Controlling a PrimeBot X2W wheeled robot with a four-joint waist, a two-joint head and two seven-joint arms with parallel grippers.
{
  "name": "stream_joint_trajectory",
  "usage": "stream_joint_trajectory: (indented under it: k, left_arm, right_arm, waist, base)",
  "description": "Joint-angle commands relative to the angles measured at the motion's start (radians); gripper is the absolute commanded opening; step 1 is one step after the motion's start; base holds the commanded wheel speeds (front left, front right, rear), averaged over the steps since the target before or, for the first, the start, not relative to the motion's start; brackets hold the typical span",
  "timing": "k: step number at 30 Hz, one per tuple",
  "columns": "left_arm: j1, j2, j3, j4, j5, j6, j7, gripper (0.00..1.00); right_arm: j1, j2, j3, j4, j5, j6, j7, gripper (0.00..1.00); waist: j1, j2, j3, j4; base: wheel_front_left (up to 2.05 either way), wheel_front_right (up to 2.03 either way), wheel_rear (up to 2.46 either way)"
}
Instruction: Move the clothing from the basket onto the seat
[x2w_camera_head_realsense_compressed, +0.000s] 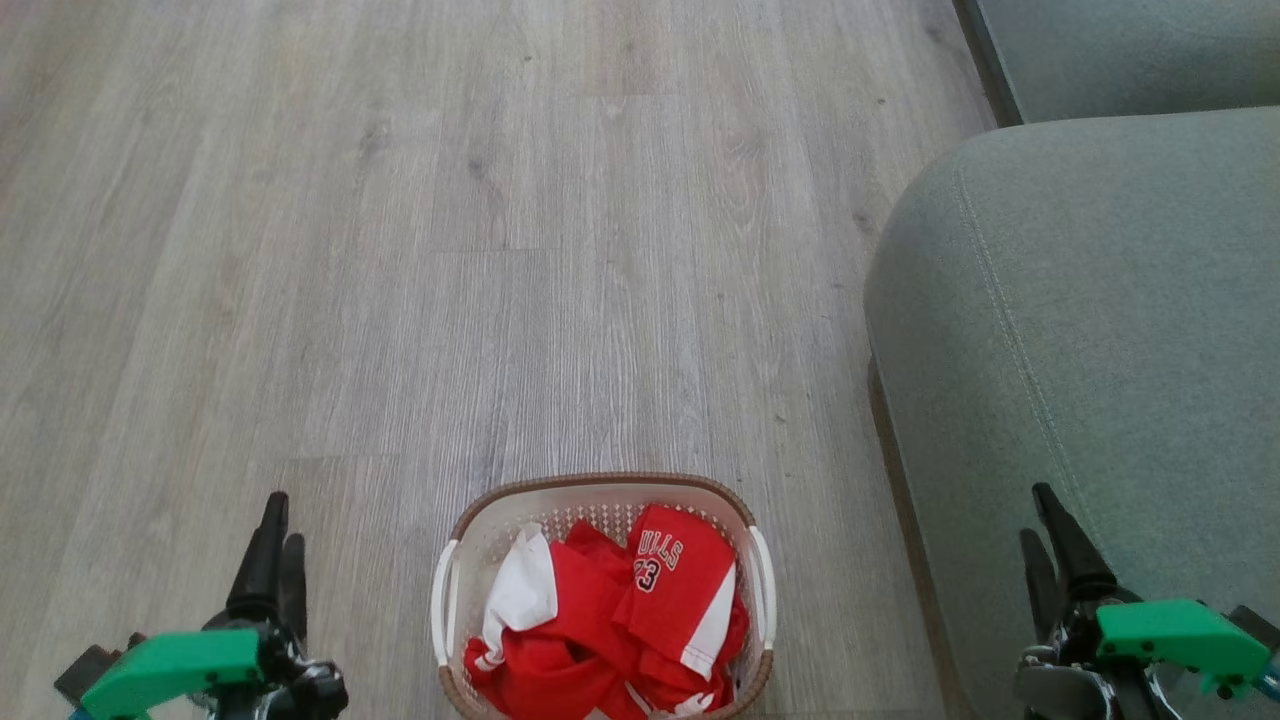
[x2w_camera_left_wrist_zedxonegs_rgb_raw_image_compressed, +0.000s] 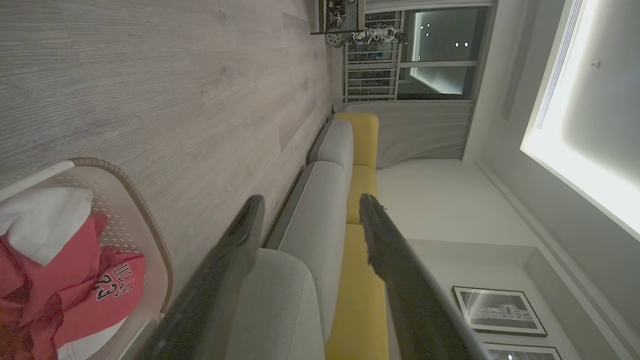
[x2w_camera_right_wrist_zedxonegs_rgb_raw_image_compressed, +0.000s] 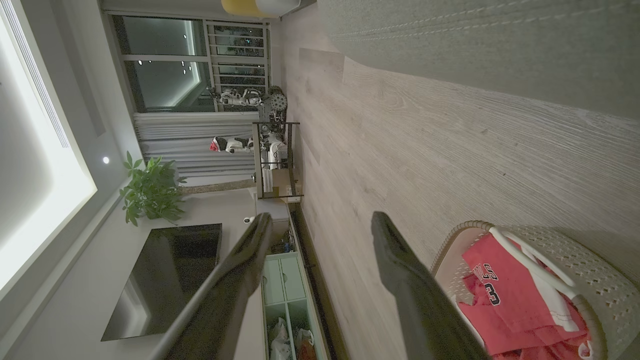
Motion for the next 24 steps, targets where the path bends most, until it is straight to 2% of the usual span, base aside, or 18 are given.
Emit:
stream_joint_trajectory:
  k: [1, 13, 24]
  left_arm:
    - [-0.031, 0.01, -0.001, -0.042, 0.014, 0.001, -0.01, 1.0]
    - [-0.027, 0.011, -0.024, -0.102, 0.166, 0.037, -0.042, 1.0]
    - [-0.022, 0.012, -0.063, -0.146, 0.384, 0.07, -0.074, 1.0]
  right_arm:
    - [-0.046, -0.006, 0.005, -0.039, -0.01, 0.0, -0.009, 1.0]
    - [-0.052, -0.007, 0.012, -0.068, -0.127, 0.0, -0.041, 1.0]
    - [-0.05, -0.007, 0.027, -0.121, -0.315, 0.0, -0.074, 1.0]
  waist:
    - [0.0, 0.0, 0.0, 0.0]
    - [0.0, 0.0, -0.001, 0.003]
    - [0.0, 0.0, -0.002, 0.006]
  base:
    - [0.0, 0.0, 0.0]
    - [0.0, 0.0, 0.0]
    - [0.0, 0.0, 0.0]
